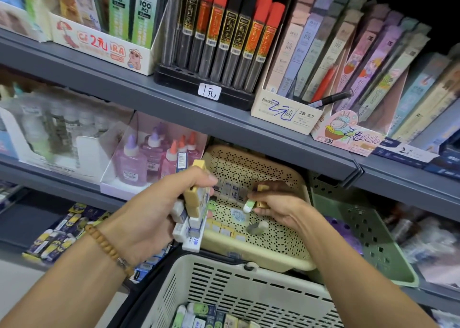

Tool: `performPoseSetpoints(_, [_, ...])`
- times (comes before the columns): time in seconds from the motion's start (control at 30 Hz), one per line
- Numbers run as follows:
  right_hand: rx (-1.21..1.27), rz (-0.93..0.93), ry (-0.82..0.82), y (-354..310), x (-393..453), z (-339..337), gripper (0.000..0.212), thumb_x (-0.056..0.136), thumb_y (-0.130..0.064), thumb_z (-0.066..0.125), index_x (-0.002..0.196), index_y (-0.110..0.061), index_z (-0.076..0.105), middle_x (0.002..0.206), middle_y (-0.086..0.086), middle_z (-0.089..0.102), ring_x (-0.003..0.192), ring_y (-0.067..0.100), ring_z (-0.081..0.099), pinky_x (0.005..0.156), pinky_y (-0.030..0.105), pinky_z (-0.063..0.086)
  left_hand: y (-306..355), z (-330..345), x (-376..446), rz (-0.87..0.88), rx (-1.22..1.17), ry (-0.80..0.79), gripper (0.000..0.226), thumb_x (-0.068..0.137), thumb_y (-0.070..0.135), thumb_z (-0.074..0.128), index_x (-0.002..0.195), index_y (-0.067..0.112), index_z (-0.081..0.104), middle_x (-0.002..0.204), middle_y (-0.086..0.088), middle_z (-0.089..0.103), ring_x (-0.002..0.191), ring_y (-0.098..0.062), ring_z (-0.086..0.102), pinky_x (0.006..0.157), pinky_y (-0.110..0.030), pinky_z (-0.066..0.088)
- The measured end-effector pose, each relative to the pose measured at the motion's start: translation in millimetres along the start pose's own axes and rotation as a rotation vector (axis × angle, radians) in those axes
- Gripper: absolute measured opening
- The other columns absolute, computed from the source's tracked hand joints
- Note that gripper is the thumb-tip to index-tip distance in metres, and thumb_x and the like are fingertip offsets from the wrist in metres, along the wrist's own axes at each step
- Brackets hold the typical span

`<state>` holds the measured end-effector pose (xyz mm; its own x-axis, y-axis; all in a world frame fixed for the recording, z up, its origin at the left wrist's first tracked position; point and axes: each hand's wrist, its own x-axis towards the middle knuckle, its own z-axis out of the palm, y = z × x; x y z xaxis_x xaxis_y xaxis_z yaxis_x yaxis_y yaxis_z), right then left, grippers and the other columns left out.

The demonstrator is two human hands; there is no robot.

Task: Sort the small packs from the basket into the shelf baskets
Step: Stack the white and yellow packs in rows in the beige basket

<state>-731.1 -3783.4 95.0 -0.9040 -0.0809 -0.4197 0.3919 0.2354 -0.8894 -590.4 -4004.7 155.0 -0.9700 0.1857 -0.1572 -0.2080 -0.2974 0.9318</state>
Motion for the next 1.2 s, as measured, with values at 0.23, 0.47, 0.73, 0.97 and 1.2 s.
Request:
performPoseSetpoints(0.23, [-0.277, 0.010, -0.064, 5, 12, 32, 0.021, 0.082, -0.014, 0.078, 0.100, -0.009, 0.069, 0.093, 0.008, 0.071, 0.066, 0.013, 0.063, 0.048, 0.021, 0.048, 1, -4, 5, -0.100, -0.139, -0.051, 0.040, 0.045, 0.038, 0.081, 0.080, 0.023, 0.069, 0.104, -0.006, 0.036, 0.094, -0.028, 0.036, 0.088, -0.047, 0.037])
performPoseSetpoints(0.47, [-0.366, 0.068, -0.033, 7, 17, 48, 0.022, 0.086, -0.020, 0.074, 0.104, -0.015, 0.063, 0.103, -0.001, 0.065, 0.076, 0.014, 0.069, 0.087, 0.032, 0.058, -3, -11, 10, -0.081, -0.146, -0.052, 0.037, 0.049, 0.034, 0.079, 0.081, 0.020, 0.070, 0.091, -0.011, 0.058, 0.083, -0.030, 0.058, 0.071, -0.040, 0.054])
performPoseSetpoints(0.73, [-0.894, -0.187, -0.152, 2, 3, 30, 0.021, 0.092, -0.011, 0.056, 0.095, -0.032, 0.057, 0.111, -0.008, 0.056, 0.096, 0.011, 0.054, 0.070, 0.016, 0.044, -2, -9, 7, -0.076, -0.135, -0.040, 0.037, 0.048, 0.036, 0.076, 0.081, 0.021, 0.070, 0.089, -0.009, 0.059, 0.083, -0.028, 0.055, 0.067, -0.037, 0.053])
performPoseSetpoints(0.97, [-1.021, -0.135, -0.155, 6, 8, 34, 0.027, 0.086, -0.046, 0.067, 0.099, -0.023, 0.061, 0.107, -0.003, 0.058, 0.099, 0.018, 0.056, 0.073, 0.029, 0.042, 8, 2, 9, -0.105, -0.031, -0.021, 0.028, 0.074, 0.024, 0.074, 0.075, -0.001, 0.061, 0.082, -0.017, 0.045, 0.074, -0.031, 0.051, 0.064, -0.023, 0.049])
performPoseSetpoints(1.2, [-1.011, 0.021, -0.200, 7, 11, 43, 0.032, 0.085, -0.056, 0.061, 0.072, -0.027, 0.057, 0.109, -0.001, 0.059, 0.089, 0.014, 0.053, 0.078, 0.029, 0.043, 8, 3, 18, -0.113, -0.015, 0.047, 0.026, 0.072, 0.022, 0.074, 0.073, -0.001, 0.063, 0.079, -0.017, 0.055, 0.071, -0.026, 0.057, 0.062, -0.023, 0.052])
